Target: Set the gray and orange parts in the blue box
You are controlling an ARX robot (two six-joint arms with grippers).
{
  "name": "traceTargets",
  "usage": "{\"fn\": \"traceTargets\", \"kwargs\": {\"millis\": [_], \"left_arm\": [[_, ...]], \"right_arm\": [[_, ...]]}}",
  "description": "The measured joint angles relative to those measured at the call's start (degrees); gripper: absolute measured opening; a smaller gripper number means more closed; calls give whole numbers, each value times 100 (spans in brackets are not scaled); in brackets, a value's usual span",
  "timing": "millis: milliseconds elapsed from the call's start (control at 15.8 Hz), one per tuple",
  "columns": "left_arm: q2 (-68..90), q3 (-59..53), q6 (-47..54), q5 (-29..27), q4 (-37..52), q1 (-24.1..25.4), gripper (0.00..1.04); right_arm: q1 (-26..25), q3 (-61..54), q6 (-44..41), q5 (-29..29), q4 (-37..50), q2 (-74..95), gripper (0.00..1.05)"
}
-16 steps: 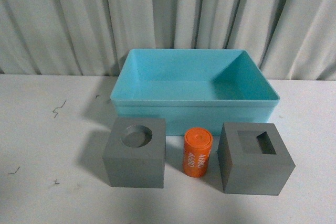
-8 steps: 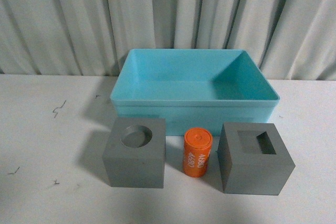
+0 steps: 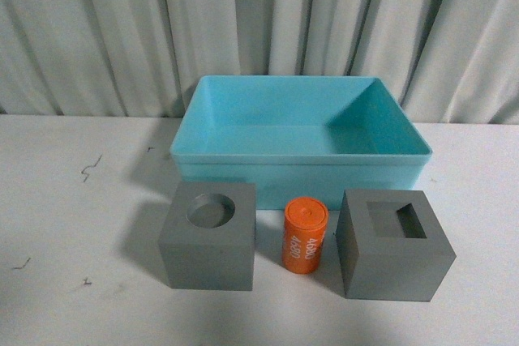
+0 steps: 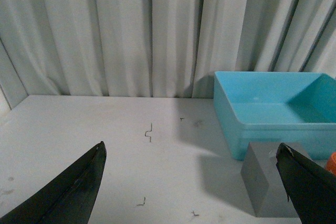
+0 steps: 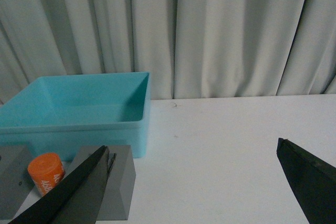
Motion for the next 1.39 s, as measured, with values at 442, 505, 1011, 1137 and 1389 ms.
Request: {"fn": "traceTargets", "kwargs": {"millis": [442, 505, 1011, 1137, 1389], "left_arm": [[0, 0, 0, 0, 0, 0, 98], [0, 0, 0, 0, 0, 0, 98], [0, 0, 0, 0, 0, 0, 98], [0, 0, 0, 0, 0, 0, 98], [0, 0, 0, 0, 0, 0, 98]], "right_arm": [[0, 0, 0, -2, 0, 0, 98], [-55, 175, 11, -87, -623, 146, 98], [-463, 2492, -916, -1478, 1163, 6787, 98], [-177, 2896, -737, -1266, 1709, 7890, 98], [472, 3355, -219, -1064, 1849, 9082, 98]]}}
